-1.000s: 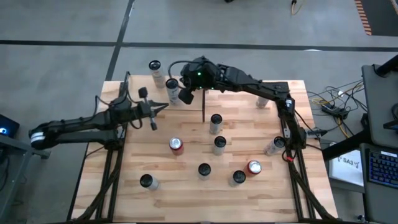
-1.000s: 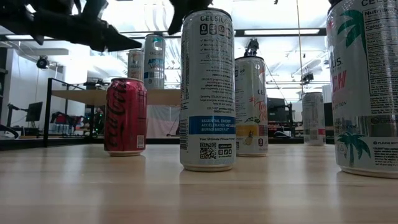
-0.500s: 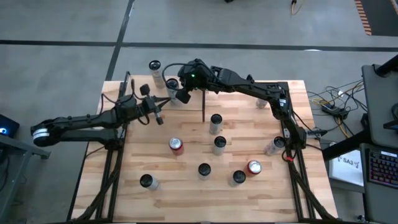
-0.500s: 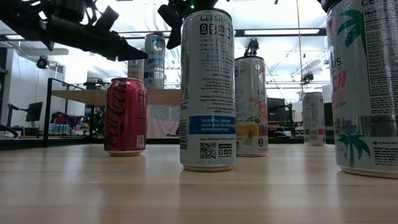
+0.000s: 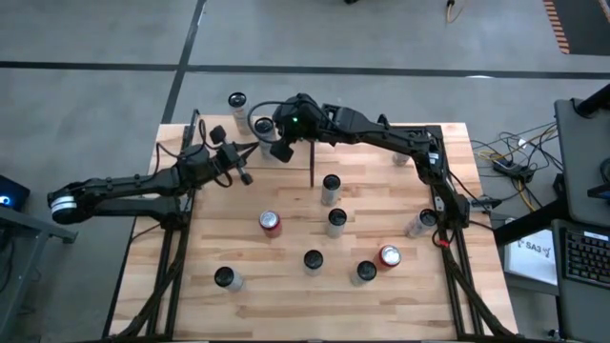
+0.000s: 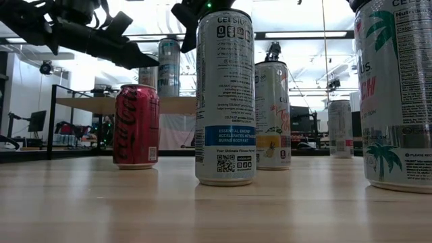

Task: Place canned beverage on shelf
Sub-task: Put the top left white blue soda can on the shelf

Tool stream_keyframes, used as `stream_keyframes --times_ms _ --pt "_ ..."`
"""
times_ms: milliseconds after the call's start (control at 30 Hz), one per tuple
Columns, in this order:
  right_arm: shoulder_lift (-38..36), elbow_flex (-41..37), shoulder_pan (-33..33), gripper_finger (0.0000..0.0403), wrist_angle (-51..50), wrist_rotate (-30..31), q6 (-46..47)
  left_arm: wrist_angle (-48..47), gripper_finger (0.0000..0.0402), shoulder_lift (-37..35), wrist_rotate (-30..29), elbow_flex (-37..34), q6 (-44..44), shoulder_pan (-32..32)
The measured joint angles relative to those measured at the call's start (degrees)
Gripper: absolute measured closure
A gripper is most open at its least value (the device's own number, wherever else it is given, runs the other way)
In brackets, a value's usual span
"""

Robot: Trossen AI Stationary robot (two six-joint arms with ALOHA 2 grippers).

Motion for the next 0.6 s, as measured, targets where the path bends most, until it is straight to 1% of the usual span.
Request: stream_keyframes --times_ms 167,367,433,533,600 --pt "-0.36 0.28 0.08 0.0394 -2.22 0.04 1.33 0.17 0.0402 -0.44 -2.91 0.00 0.00 0.00" --pt "-2.25 0.34 0.45 0.0394 -5.42 0.01 2.55 -2.63 0.0402 -3.14 -2.85 0.02 0.38 0.00" --pt "-2.66 0.35 0.68 0.0394 -6.71 -2.48 2.45 -3.97 0.0402 -4.85 -2.76 0.02 0.59 0.00" --pt "-2.70 0.35 0.96 0.0394 -7.05 -9.85 2.28 -5.86 0.0402 -8.11 -2.50 0.02 0.57 -0.08" --pt "-2.35 0.18 1.29 0.0394 -6.14 -14.32 2.09 -7.44 0.0402 -10.88 -0.18 0.02 -0.01 -0.06"
